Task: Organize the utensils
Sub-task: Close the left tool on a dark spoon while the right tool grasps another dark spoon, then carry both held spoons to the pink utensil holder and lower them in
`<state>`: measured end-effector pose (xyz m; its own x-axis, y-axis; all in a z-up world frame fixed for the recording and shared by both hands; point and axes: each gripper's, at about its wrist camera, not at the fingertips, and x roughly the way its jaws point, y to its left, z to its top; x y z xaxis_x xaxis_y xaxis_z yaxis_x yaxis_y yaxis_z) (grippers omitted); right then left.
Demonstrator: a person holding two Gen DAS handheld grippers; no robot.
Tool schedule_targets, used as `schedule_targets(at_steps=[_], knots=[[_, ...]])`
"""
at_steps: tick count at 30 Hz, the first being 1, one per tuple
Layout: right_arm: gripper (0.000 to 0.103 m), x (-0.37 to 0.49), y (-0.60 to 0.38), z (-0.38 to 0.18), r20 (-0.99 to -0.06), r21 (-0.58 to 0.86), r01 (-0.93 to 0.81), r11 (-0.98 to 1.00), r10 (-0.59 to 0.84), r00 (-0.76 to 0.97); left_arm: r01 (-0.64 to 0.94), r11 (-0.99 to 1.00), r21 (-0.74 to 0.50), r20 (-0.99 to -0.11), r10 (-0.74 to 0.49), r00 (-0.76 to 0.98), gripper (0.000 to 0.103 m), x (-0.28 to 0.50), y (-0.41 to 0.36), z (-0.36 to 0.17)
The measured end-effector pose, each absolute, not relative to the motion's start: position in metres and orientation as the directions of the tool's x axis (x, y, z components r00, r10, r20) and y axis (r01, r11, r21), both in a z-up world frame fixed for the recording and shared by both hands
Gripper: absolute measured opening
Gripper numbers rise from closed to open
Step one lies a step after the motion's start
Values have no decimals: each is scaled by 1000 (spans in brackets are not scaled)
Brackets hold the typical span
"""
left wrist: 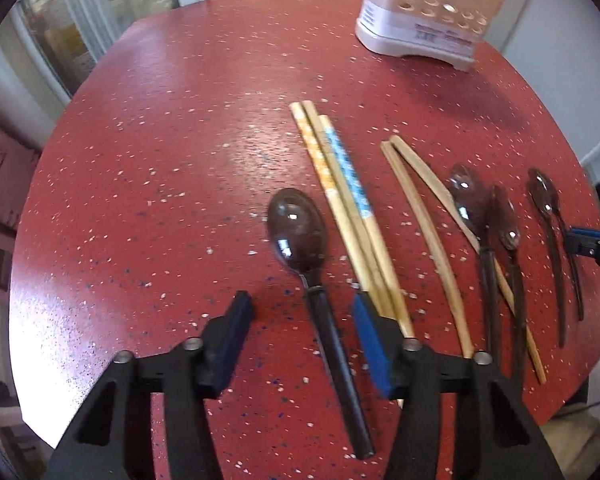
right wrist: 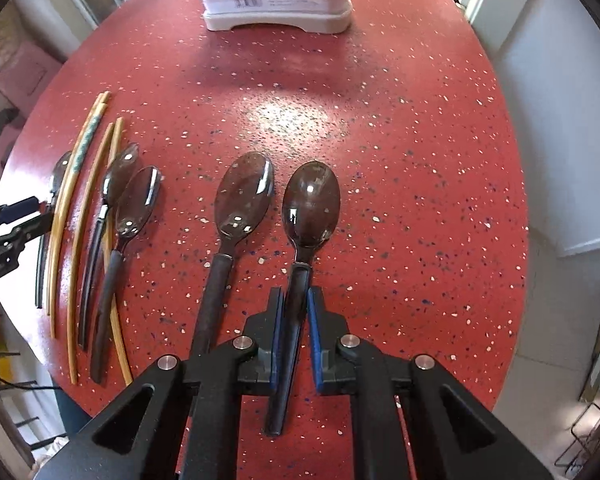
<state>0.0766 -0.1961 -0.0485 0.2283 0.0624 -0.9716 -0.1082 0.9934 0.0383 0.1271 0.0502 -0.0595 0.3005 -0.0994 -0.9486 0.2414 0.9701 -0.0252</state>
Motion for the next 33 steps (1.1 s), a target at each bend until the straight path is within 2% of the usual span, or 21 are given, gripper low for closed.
schedule_targets(at_steps=[1, 3, 4, 6, 14, 20, 33], knots=[[13, 75, -197, -48, -970, 42, -112, 993, 67, 232, 248, 968, -32, -950, -107, 294, 61, 128, 48, -58], [12, 64, -200, -45, -966, 64, -124, 990, 93, 242, 250, 968, -35, -953, -107, 283, 48, 133, 43, -57], [12, 59, -201, -44, -964, 69, -127, 990, 99, 245, 246, 969, -29, -954, -99, 281, 43, 134, 42, -56], [12, 58, -205, -41, -959, 81, -134, 988, 114, 258, 239, 971, -27, -952, -98, 289, 41, 133, 40, -56], [12, 57, -235, -36, -942, 157, -124, 980, 186, 278, 159, 983, -89, -915, -144, 378, 41, 111, 67, -50], [12, 58, -248, -22, -916, 221, -116, 968, 247, 316, 137, 977, -161, -854, -207, 477, 41, 102, 72, -18], [12, 69, -249, 60, -754, 335, -199, 921, 389, 529, 166, 942, -290, -668, -324, 670, 41, 123, 55, 74]])
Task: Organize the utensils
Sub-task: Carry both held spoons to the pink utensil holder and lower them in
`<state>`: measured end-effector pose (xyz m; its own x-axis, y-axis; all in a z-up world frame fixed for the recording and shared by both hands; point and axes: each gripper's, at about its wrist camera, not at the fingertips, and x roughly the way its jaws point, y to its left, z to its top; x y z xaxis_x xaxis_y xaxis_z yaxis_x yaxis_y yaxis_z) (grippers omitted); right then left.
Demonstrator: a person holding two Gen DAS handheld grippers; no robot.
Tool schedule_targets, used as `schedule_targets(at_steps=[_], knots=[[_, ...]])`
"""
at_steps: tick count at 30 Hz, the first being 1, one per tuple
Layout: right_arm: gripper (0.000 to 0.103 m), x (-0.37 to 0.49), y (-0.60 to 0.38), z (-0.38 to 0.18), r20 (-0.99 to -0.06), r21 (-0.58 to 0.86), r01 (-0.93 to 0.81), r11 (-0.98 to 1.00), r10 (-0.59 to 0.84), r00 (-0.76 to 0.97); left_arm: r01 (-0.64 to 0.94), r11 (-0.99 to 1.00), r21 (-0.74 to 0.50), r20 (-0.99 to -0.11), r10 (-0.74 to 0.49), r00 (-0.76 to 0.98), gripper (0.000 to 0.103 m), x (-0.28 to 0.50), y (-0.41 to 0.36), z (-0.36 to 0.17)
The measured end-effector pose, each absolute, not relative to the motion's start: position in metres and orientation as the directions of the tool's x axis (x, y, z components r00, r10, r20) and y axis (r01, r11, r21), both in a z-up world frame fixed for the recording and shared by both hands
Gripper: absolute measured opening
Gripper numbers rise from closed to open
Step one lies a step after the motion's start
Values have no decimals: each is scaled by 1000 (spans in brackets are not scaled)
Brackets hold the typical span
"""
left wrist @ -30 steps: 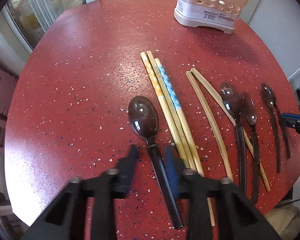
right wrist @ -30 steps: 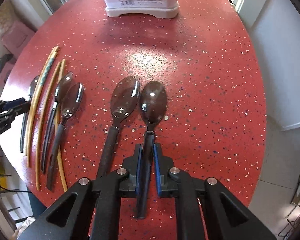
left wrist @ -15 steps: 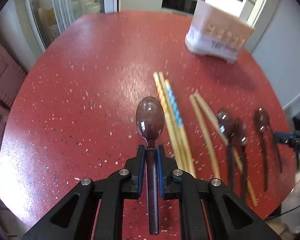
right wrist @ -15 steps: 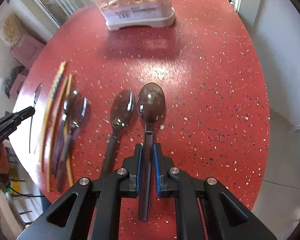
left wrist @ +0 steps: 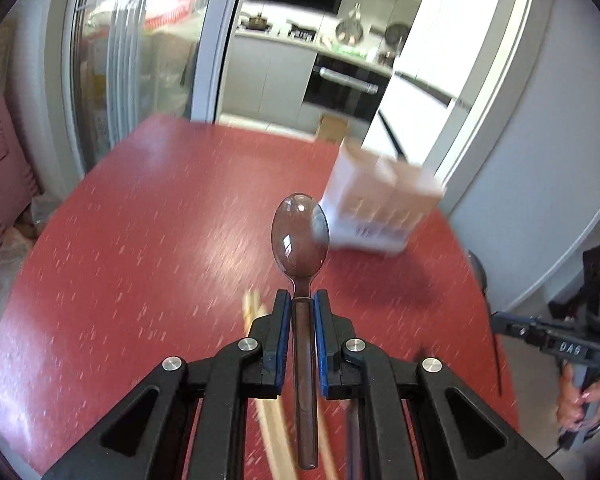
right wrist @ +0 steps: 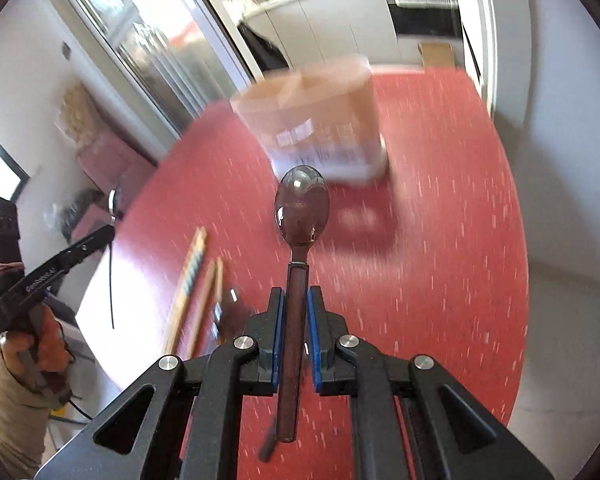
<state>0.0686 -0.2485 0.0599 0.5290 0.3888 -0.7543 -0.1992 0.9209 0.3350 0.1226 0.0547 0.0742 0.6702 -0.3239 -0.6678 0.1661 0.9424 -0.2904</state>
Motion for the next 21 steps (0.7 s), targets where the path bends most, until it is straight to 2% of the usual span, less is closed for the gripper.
schedule_targets(at_steps=[7, 11, 16, 21], knots=[[12, 119, -246, 103, -671, 340, -236, 910, 411, 618, 196, 919, -341, -578, -370, 728, 41, 184, 32, 116], [12, 159, -242, 121, -624, 329, -249, 911, 407, 667, 207, 926, -315, -536, -354, 767, 41, 225, 12, 134], [12, 215, -242, 133, -588, 321, -261, 910, 408, 698, 209, 912, -352, -492, -371, 787, 41, 281, -2, 147], [12, 255, -238, 135, -566, 286, -274, 918, 393, 725, 215, 922, -322, -458, -350, 817, 41, 320, -24, 145]])
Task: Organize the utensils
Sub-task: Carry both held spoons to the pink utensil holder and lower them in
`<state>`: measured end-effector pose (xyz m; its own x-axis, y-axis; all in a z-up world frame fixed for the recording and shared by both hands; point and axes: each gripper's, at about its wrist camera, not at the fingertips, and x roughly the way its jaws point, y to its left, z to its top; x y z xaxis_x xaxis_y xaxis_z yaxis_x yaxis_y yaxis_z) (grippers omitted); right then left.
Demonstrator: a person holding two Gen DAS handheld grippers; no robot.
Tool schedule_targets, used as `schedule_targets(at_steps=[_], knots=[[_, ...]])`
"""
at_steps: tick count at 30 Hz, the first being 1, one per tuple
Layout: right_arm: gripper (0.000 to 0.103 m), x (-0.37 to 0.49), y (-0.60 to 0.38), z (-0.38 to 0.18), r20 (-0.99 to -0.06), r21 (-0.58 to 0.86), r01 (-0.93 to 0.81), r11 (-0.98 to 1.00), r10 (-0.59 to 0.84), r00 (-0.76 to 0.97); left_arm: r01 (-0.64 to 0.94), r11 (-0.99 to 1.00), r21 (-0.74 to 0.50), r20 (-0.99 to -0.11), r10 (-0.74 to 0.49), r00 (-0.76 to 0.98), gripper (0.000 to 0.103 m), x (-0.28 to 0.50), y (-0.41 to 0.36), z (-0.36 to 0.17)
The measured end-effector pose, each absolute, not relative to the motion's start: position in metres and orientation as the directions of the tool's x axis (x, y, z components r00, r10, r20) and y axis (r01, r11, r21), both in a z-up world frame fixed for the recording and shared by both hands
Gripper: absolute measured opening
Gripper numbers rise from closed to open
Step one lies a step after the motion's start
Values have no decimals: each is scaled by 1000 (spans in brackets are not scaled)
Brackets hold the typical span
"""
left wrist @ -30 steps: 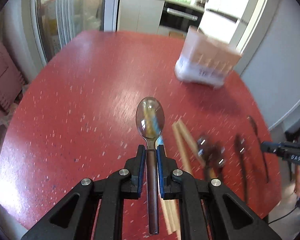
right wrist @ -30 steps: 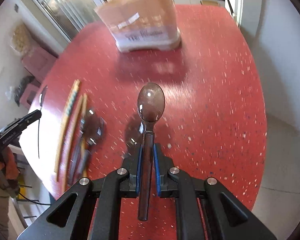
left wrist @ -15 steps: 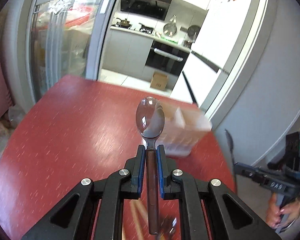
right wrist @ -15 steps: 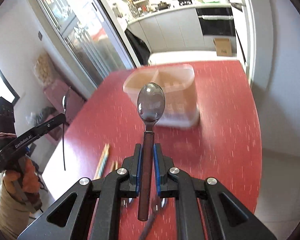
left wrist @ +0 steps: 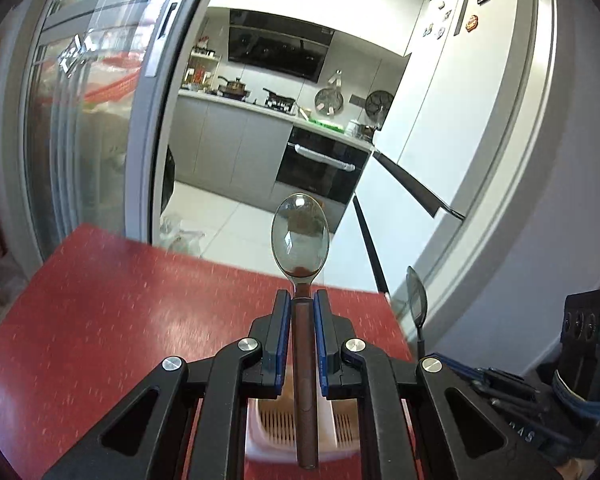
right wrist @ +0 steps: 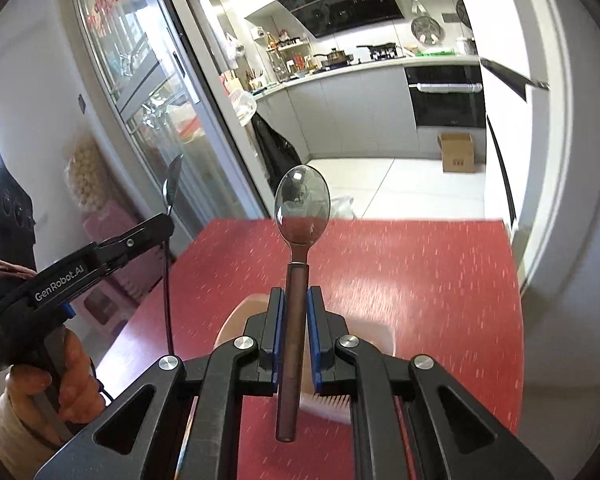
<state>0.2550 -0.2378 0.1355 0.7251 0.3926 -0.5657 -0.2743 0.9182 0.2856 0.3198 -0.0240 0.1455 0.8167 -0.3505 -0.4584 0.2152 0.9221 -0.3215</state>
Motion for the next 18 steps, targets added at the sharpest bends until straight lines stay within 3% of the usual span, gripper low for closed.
schedule_targets(at_steps=[13, 18], knots=[[12, 278, -211, 93, -439, 16, -275, 961, 254, 862, 231, 955, -186, -368, -285, 885, 41, 333, -58, 99], [12, 261, -199, 73, -418, -66, -283, 957, 231, 879, 209, 959, -191, -385, -269, 883, 41, 323, -59, 80]])
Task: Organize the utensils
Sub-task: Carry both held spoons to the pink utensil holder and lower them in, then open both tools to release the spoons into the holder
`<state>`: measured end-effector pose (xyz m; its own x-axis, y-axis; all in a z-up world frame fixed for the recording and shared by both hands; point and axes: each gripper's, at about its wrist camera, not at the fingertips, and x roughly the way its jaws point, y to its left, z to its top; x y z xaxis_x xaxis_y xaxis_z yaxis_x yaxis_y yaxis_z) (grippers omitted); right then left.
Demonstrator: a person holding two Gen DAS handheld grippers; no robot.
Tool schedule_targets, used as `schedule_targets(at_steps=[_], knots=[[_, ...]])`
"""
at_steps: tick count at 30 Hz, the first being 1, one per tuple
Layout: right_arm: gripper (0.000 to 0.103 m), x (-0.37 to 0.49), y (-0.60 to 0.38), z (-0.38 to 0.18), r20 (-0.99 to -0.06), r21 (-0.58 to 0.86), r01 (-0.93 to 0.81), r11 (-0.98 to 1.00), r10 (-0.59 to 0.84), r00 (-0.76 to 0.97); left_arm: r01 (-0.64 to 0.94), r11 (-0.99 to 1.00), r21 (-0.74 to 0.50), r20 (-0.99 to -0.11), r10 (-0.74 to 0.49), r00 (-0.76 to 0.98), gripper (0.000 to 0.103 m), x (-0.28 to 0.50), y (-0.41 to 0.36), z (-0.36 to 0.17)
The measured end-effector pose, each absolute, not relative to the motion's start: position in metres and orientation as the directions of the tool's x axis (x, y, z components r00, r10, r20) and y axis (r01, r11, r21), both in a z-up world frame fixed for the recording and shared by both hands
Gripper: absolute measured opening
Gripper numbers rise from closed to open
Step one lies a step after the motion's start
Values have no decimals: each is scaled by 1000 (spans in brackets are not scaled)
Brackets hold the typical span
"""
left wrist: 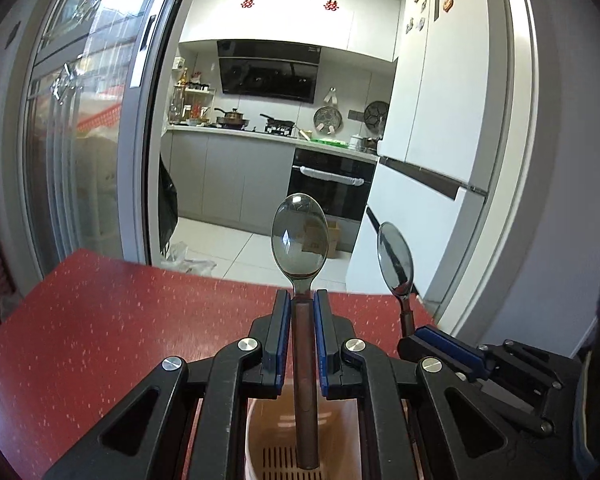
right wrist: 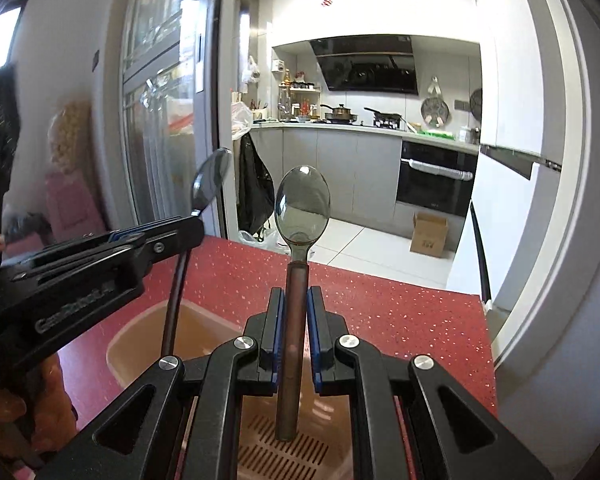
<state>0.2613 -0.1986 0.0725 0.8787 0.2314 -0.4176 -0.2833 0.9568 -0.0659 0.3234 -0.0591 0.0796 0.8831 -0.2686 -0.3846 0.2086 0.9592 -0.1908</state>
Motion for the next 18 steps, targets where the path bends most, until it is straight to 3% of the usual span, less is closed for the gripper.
schedule_targets(at_steps=[5, 18], knots=[[12, 244, -184, 59, -423, -158, -326, 932, 234, 875, 199, 967, -157, -421, -248, 872, 41, 315, -63, 65], [15, 249, -191, 52, -518, -73, -340, 938, 255, 816, 184, 977, -111, -495, -215, 842, 41, 297, -63, 52]])
